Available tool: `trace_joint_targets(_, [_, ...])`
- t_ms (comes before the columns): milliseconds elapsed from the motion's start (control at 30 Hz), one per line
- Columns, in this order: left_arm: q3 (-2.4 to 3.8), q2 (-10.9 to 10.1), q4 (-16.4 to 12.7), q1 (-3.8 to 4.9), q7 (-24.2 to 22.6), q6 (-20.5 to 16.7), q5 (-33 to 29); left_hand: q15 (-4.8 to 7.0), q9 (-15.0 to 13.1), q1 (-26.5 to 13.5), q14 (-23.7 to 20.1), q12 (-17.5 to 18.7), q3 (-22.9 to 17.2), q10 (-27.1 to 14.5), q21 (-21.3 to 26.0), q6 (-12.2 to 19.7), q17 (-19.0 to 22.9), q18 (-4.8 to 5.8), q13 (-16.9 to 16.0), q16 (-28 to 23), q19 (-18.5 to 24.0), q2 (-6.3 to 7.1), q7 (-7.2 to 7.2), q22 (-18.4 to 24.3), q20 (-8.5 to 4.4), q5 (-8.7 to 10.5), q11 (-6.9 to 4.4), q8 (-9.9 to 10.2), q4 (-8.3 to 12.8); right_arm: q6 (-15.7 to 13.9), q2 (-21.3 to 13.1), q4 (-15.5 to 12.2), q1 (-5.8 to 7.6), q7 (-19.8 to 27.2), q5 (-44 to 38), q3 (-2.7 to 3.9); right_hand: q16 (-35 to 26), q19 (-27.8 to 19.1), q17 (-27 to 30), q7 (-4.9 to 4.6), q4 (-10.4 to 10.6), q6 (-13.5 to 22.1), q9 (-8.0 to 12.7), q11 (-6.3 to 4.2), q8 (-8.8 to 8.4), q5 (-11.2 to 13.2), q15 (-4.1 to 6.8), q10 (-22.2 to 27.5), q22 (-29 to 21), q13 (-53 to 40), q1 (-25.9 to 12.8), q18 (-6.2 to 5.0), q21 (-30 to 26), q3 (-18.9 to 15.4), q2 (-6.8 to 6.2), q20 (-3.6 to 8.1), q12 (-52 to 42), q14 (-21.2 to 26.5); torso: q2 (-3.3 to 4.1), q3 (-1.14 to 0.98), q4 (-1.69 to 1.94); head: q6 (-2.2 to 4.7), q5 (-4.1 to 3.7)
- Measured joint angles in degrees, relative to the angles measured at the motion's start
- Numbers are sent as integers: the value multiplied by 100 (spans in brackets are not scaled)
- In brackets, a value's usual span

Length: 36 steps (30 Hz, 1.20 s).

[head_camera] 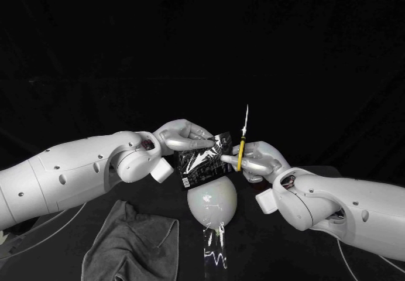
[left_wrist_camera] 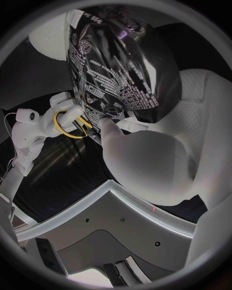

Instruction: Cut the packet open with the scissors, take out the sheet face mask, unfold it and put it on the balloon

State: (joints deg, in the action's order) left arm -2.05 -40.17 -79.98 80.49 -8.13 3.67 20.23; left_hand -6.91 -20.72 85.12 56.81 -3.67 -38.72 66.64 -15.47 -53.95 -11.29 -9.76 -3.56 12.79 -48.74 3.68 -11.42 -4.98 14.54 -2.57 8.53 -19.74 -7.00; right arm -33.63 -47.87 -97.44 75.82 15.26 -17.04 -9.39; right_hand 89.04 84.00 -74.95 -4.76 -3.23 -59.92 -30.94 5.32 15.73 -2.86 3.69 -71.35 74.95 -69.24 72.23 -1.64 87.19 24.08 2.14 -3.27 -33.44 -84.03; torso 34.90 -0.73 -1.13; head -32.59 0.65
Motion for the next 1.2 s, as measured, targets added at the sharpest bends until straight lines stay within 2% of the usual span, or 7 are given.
trace_joint_targets(133, [0, 7, -20, 1, -1, -26, -39, -41, -67, -99, -41, 0, -18, -159, 0, 89, 13, 3, 2, -44, 52, 37, -88, 20, 52, -10, 71, 48, 64, -171, -11, -38, -1, -20, -31, -1, 0, -1, 0, 27, -49, 23, -274, 0, 132, 9, 8, 0, 0, 70, -40, 0, -56, 96, 39, 40, -29, 8, -2, -3, 1, 0, -9])
trace_joint_targets(333, [-1, 14, -50, 2, -7, -93, -136, -82, -67, -290, -83, 0, 36, -298, 36, 190, 19, 5, 1, -87, 125, 127, -129, 44, 81, -29, 111, 79, 88, -394, -32, -88, -1, -51, -60, -1, -1, -1, 0, 116, -91, 111, -287, 0, 333, 24, 42, 0, -2, -99, -104, -1, -84, 147, 104, 81, -48, 2, -3, -3, 1, 4, -13])
trace_joint_targets(733, [-5, 6, 6, 3, -14, -289, -382, -275, 82, -1039, -468, 0, 790, -781, 361, 674, 75, 8, 1, -316, 519, 896, -75, 142, 206, -33, 306, 427, -309, -781, -129, -151, -4, -101, -53, 0, -41, -2, 5, 151, -105, 306, -287, 0, 515, 19, 42, 0, -3, -79, -123, 0, -189, 163, 121, 81, -60, 2, 1, -4, 1, 40, -34])
trace_joint_targets(867, [-10, 14, 65, 3, -9, -362, -465, -370, 131, -1292, -703, 0, 1300, -1006, 548, 809, 116, 55, 1, -447, 756, 1017, -42, 139, 217, -32, 388, 531, -553, -869, -167, -164, -4, -105, -49, 0, -51, -3, 4, 154, -106, 318, -288, 0, 537, 19, 42, 0, -2, -76, -137, 0, -189, 163, 134, 81, -60, 2, 2, -4, 1, 49, -38])
trace_joint_targets(933, [-14, 20, 114, 3, -9, -418, -539, -408, 158, -1381, -822, 0, 1747, -1128, 650, 895, 139, 139, -1, -512, 944, 1006, -15, 139, 222, -32, 412, 587, -719, -918, -194, -175, -4, -107, -46, 1, -53, -3, 4, 150, -106, 323, -287, 0, 550, 20, 41, 0, -2, -76, -137, 0, -189, 164, 134, 81, -60, 2, 2, -4, 1, 55, -39])
trace_joint_targets(1033, [-28, 23, 184, 2, -29, -504, -678, -449, 198, -991, -964, -12, 3786, -1315, 792, 1017, 164, 156, -13, -599, 1260, 548, 6, 139, 211, -32, 485, 668, -976, -977, -225, -191, -5, -107, -44, 12, -62, -4, 3, 149, -106, 323, -287, 0, 558, 20, 41, 0, -1, -82, -138, 0, -189, 164, 133, 81, -60, 2, 2, -4, -2, 65, -40])
trace_joint_targets(1200, [-71, 5, 289, -60, -151, -635, -1017, -498, 232, -832, -1078, -12, 4791, -1496, 955, 1182, 186, 227, -12, -669, 1740, 1010, 25, 189, 218, -32, 487, 735, -1030, -1055, -273, -207, -5, -107, -39, 44, -63, -1, 0, 162, -122, 350, -288, 0, 580, 20, 40, 0, 0, -93, -149, 0, -190, 180, 123, 84, -60, 2, 3, -8, -3, 79, -51])
